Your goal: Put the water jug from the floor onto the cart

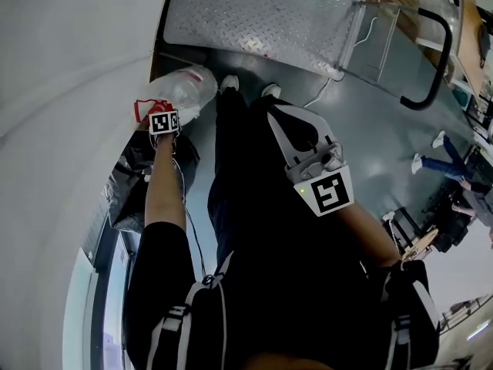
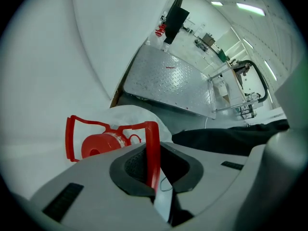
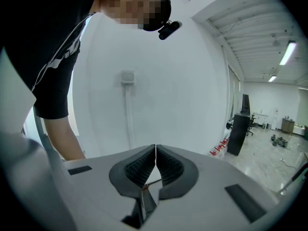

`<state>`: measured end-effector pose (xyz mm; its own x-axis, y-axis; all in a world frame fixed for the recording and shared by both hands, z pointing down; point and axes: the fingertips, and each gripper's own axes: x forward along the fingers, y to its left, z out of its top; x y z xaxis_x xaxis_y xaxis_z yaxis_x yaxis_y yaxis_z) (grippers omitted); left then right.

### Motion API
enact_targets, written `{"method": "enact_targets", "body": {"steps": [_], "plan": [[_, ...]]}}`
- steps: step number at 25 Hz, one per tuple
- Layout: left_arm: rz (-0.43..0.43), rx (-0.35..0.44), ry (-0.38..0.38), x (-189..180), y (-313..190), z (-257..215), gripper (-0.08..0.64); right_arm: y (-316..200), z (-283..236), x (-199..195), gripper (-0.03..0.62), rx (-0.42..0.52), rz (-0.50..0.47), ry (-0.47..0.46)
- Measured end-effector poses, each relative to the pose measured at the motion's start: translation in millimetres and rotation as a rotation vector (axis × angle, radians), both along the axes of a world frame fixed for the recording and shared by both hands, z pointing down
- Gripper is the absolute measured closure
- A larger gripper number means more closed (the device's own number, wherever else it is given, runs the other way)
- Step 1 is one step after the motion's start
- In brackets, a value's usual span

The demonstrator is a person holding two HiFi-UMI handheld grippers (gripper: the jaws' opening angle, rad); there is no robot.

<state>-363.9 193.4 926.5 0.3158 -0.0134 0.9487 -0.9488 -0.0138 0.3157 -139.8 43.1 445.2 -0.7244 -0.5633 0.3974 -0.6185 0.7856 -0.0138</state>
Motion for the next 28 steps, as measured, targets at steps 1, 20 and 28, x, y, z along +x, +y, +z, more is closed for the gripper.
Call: {"method": "enact_targets", "body": {"steps": [1,20,28], "plan": [[-0.018,-0.003,0.003,1.3,1.6,-9.2,0.518,-0.5,-7.6,4.7,0.572,0.001,0.014,-0.007],[0.278,0.073,0.121,105.4,-39.8,-127.4,0.518,-9.9,-70.9,102.6,0.572,0.168,0.353,-0.102],[0.324,0.152,0.113,112.9,-88.5,-150.8,0.517,-35.5,-72.5,115.6,0.572,0.195,0.393,-0.166]]}}
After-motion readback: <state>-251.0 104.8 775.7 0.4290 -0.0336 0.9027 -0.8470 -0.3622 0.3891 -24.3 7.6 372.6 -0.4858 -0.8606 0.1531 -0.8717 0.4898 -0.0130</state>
